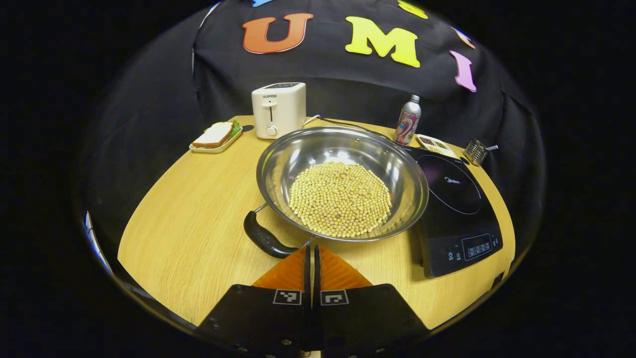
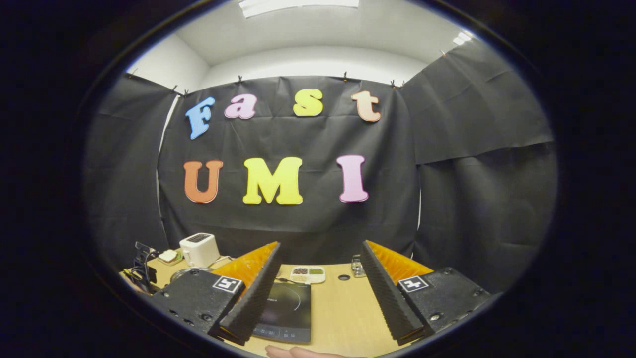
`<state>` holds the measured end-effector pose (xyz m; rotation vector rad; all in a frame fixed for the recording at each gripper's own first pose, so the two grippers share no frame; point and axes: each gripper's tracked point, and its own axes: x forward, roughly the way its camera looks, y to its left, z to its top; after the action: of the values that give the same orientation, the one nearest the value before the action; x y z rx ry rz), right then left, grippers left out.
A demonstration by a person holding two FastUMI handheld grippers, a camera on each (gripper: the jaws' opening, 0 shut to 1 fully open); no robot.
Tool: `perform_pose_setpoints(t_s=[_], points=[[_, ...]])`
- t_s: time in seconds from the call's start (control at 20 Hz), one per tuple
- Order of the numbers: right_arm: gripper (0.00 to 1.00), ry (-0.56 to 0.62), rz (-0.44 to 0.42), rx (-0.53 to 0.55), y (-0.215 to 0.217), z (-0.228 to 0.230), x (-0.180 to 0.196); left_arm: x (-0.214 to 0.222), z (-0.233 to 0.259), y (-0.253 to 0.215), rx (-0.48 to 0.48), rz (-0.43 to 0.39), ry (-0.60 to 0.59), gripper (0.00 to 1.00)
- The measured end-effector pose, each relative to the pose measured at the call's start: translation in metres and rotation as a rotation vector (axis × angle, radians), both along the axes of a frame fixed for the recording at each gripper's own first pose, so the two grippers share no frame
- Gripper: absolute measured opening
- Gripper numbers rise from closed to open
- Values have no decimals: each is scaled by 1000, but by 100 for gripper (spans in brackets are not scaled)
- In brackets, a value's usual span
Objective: First push the handle of the pot to place it horizontally, then grasp the pot with both hands and set it on the induction cooktop.
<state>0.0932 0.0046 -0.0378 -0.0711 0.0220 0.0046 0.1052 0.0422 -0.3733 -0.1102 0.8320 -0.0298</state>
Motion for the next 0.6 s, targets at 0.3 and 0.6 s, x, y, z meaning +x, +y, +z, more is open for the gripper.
perform_pose_setpoints(t_s=[0.3,0.6], points=[[99,13,-1,4,3,-7,17,12,1,15,-21,9,8,0],[96,-8,37,-26,20,-3,23,32,-4,40,45,15,28,10]])
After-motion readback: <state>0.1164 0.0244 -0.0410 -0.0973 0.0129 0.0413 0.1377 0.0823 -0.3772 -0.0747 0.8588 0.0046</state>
